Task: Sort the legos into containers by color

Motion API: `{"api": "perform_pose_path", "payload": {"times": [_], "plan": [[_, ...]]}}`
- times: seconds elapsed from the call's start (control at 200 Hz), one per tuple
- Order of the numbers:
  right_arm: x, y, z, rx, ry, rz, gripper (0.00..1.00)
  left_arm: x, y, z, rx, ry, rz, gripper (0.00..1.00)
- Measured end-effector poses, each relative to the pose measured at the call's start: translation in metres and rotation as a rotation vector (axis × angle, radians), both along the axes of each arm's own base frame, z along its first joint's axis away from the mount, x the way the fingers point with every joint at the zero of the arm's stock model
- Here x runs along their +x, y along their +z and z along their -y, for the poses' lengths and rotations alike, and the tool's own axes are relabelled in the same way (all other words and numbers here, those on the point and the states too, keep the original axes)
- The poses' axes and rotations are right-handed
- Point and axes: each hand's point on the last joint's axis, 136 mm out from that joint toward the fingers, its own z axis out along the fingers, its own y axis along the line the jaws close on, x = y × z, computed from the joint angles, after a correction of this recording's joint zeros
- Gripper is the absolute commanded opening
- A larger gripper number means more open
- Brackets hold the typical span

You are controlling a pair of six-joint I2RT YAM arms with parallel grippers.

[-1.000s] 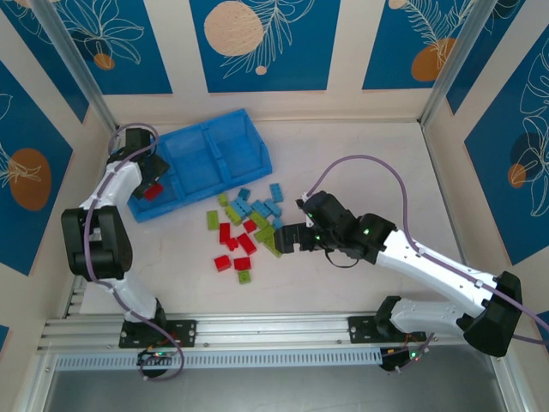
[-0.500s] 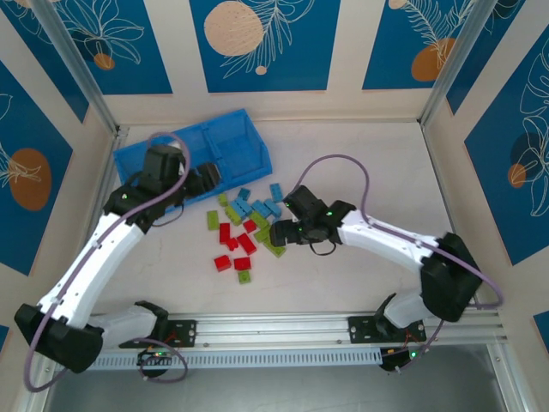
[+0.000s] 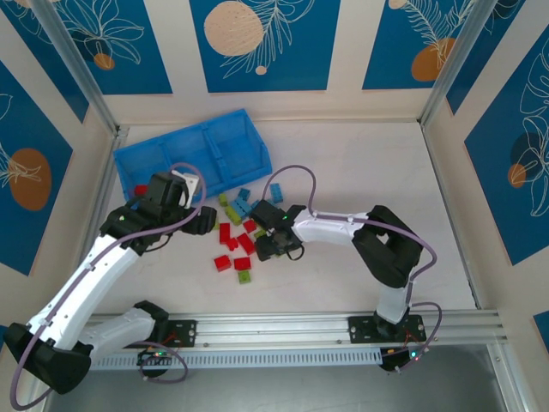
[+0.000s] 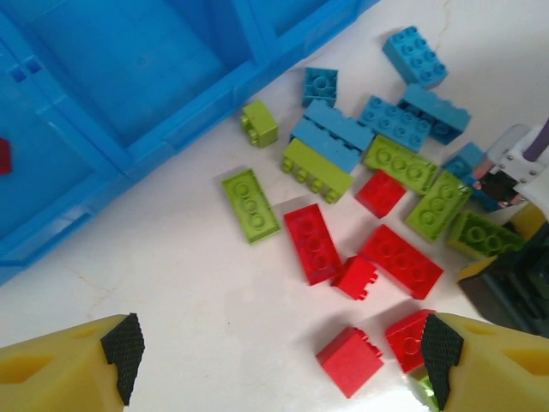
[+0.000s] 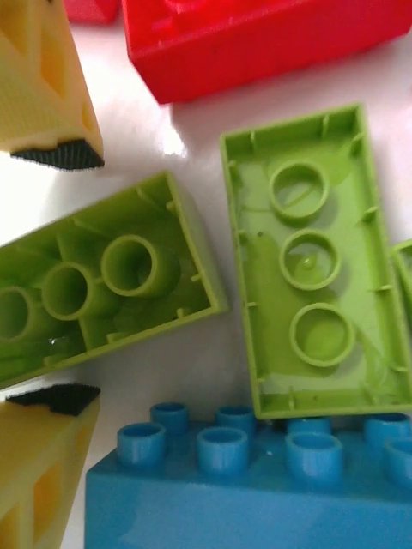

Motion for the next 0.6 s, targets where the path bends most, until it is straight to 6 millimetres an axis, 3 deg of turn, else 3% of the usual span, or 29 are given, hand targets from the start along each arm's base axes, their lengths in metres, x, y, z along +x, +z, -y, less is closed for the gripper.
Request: {"api": "perform_pose_path", "payload": {"times": [0.11, 0.24, 0.31, 0.38, 0.475, 0.52, 0.6], "plan": [[-0.001, 0.000, 0.000, -0.021, 0.005, 0.017, 0.35, 0.000, -0.003, -0.006, 0.034, 0.006, 0.009, 0.86], [-0.003, 0.008, -0.003, -0.013, 0.011, 0.041, 0.28, -0.002, -0.003, -0.011, 0.049, 0.015, 0.022, 0.86], [-0.002, 0.028, -0.007, 0.023, 0.026, 0.089, 0.24, -0.004, -0.002, -0.012, 0.048, 0.015, 0.032, 0.86], [0.001, 0.067, -0.017, 0.117, 0.048, 0.182, 0.21, -0.007, 0.000, -0.014, 0.041, 0.016, 0.047, 0.86], [0.014, 0.143, -0.033, 0.317, 0.074, 0.361, 0.21, -0.008, 0.006, -0.016, 0.033, 0.019, 0.075, 0.86], [0.024, 0.180, -0.038, 0.411, 0.072, 0.448, 0.21, -0.007, 0.009, -0.017, 0.029, 0.024, 0.089, 0.87], [0.053, 0.223, -0.047, 0.505, 0.057, 0.548, 0.21, -0.007, 0.013, -0.020, 0.024, 0.033, 0.115, 0.88]]}}
